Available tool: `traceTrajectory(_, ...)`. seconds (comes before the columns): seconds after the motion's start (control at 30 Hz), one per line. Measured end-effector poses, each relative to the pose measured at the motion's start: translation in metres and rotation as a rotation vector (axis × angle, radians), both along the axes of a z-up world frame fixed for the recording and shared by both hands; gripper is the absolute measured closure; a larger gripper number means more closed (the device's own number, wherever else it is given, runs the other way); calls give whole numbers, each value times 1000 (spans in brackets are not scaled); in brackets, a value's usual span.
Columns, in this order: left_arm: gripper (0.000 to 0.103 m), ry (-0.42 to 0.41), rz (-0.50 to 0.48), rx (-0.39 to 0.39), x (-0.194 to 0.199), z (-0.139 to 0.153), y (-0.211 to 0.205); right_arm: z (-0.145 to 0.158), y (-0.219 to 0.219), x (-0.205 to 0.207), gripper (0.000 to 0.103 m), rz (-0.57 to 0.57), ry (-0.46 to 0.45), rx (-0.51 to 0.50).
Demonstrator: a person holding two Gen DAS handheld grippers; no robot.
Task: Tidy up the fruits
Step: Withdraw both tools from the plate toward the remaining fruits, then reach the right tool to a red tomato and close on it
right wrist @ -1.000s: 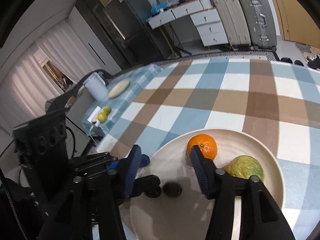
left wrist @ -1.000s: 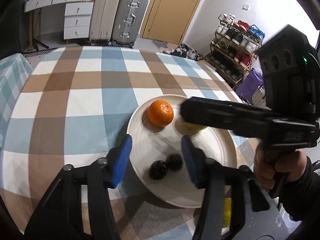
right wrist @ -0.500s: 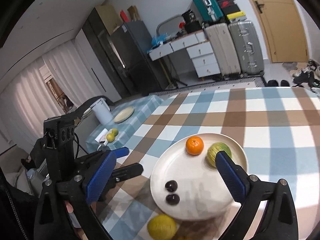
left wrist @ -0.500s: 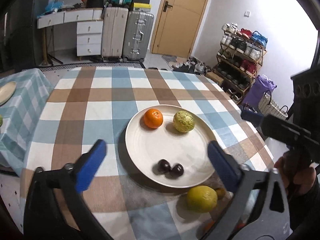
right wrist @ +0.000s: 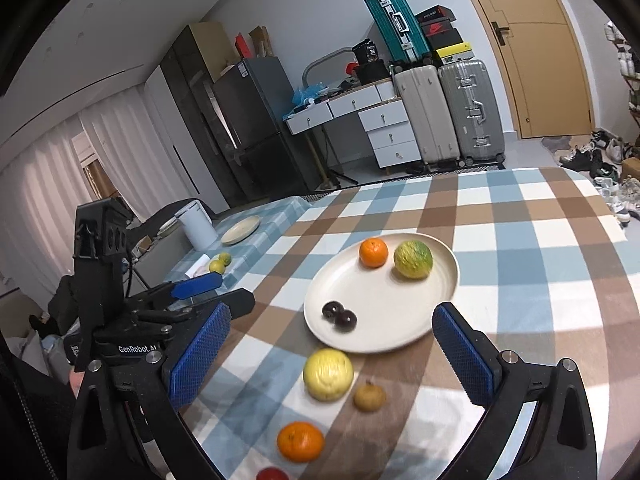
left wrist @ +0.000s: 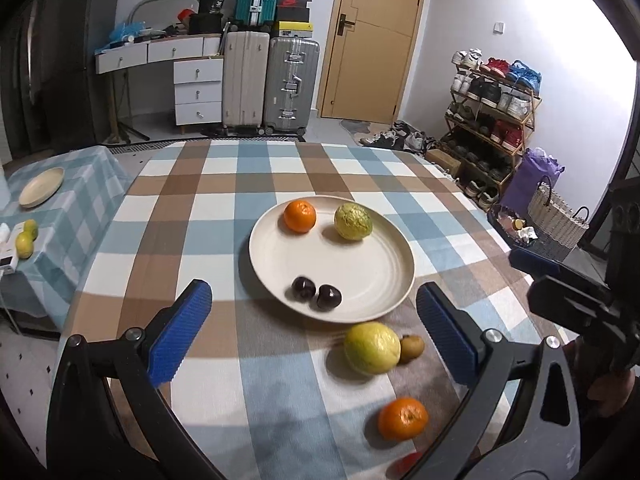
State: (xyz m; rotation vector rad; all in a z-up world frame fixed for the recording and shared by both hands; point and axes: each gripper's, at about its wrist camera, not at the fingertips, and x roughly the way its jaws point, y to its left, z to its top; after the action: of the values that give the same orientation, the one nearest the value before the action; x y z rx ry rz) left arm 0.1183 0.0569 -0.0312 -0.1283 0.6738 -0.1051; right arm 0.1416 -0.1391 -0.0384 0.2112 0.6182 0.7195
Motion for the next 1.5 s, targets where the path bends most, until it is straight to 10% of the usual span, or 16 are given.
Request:
traceTrajectory(0.67, 1, 101, 5, -78, -73, -40, -13, -30, -16, -76, 0, -37, 12, -67)
traceTrajectory(1.17, 1, 194, 10, -140, -90, -80, -15, -86, -30, -97, 1, -52, 207, -4)
traceTrajectory(1.5, 1, 186, -8, -115, -92, -82, -24, -101, -19, -94, 60, -34, 246, -23)
